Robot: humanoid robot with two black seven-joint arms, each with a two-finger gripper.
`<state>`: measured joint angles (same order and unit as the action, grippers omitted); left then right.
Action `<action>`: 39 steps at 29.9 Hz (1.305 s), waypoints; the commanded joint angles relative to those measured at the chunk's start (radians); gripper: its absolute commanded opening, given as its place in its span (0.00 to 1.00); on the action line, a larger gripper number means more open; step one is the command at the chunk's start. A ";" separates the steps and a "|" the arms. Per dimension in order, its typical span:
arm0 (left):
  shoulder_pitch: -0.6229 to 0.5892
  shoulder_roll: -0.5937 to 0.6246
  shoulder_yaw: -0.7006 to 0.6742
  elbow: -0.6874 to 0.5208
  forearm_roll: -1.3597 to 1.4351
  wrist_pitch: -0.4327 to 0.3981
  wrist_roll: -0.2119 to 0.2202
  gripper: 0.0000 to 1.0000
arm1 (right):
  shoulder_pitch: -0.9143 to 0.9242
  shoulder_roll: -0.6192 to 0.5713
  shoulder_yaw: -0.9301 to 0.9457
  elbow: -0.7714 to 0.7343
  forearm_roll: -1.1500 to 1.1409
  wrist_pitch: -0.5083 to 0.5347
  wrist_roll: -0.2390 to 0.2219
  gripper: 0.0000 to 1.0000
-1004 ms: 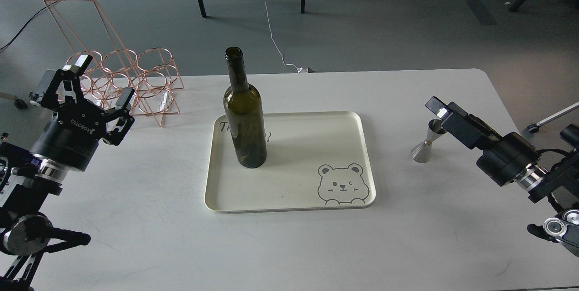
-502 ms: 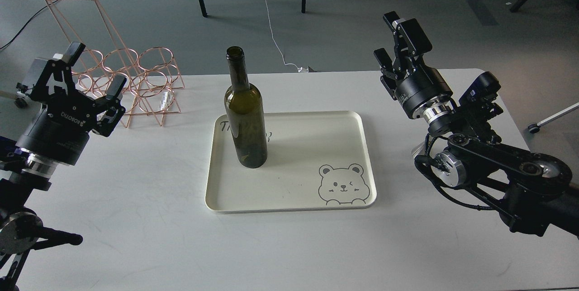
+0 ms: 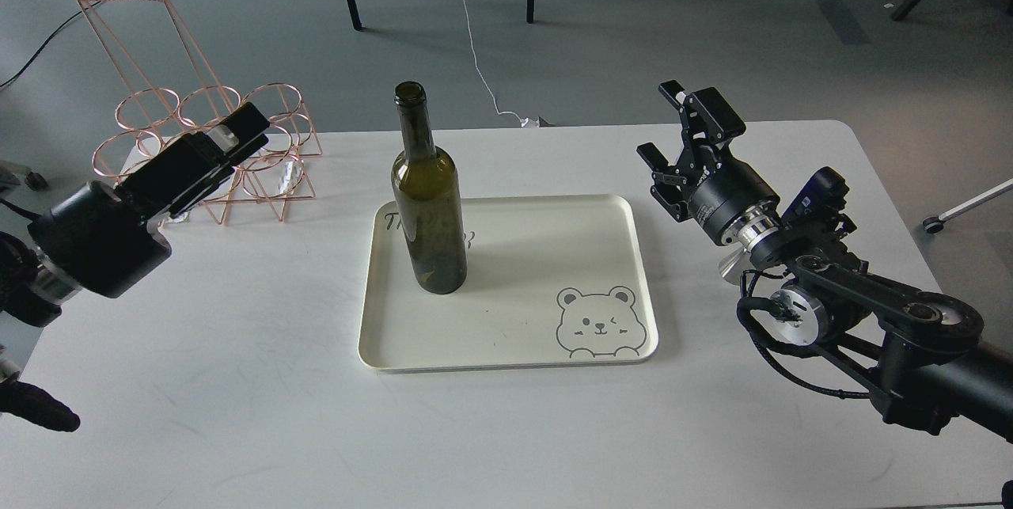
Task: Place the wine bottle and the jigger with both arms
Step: 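Reach the left gripper toward the wine bottle neck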
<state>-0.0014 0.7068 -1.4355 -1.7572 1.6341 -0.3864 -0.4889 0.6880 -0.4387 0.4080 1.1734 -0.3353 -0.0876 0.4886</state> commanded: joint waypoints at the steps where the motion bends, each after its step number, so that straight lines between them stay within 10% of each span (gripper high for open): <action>1: -0.096 0.011 0.029 -0.001 0.235 0.027 0.000 0.98 | -0.002 0.000 0.000 0.000 -0.002 -0.001 0.000 0.99; 39: -0.557 -0.148 0.480 0.275 0.548 0.100 0.000 0.98 | -0.016 -0.054 0.018 0.008 -0.010 -0.004 0.000 0.99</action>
<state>-0.5531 0.5722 -0.9645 -1.4991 2.1817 -0.2869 -0.4885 0.6719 -0.4924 0.4235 1.1810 -0.3450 -0.0920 0.4887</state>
